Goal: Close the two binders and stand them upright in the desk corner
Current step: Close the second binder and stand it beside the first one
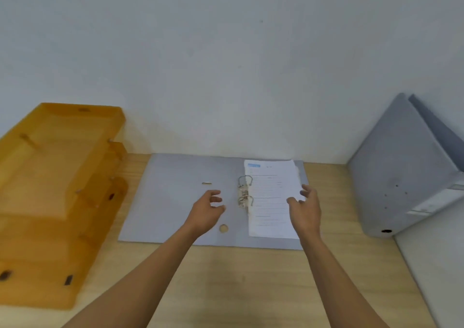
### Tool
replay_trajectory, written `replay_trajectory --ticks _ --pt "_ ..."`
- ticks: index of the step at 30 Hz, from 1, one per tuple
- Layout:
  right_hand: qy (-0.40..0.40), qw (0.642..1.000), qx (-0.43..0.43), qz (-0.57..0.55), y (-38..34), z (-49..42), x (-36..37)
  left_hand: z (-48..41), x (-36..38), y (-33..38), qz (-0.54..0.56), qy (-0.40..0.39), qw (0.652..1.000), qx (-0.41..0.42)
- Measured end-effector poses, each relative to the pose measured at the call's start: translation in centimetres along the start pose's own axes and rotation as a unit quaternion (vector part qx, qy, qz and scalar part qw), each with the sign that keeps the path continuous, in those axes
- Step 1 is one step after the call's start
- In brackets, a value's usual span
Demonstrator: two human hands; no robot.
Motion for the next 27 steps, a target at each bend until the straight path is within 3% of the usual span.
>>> replay_trajectory --ticks 6,11,17,21,24,27 --pt "-0.089 0.996 -0.001 0.026 -0.3 3.9 7.7 -0.4 -8.2 -8.0 0.024 0.08 0.988 -0.134" --pt "-0.194 0.979 -0.002 0.06 0.9 7.4 14.1 -0.5 -12.1 -13.5 0.064 0.186 0.942 -0.271" --pt "-0.343 0.929 0.036 0.136 5.1 11.9 18.5 -0.7 -14.1 -16.8 0.02 0.232 0.922 -0.308" --pt "-0.388 0.896 0.023 0.214 7.6 14.1 17.9 -1.2 -15.2 -17.8 0.01 0.251 0.912 -0.324" --pt "-0.402 0.878 -0.018 0.26 8.1 14.6 17.4 -1.4 -15.9 -17.9 0.076 0.284 0.889 -0.35" --pt "-0.392 0.881 -0.012 0.264 7.7 14.1 17.4 -1.7 -16.2 -16.7 0.172 0.325 0.86 -0.353"
Point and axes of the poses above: each hand's wrist, its own z-axis away from the middle knuckle, its own x-axis out of the palm, y = z × x, the point moved 4 cm from there along -z, towards the middle knuckle, and after that the axes turned 8 degrees about y, right-handed, at the moved point
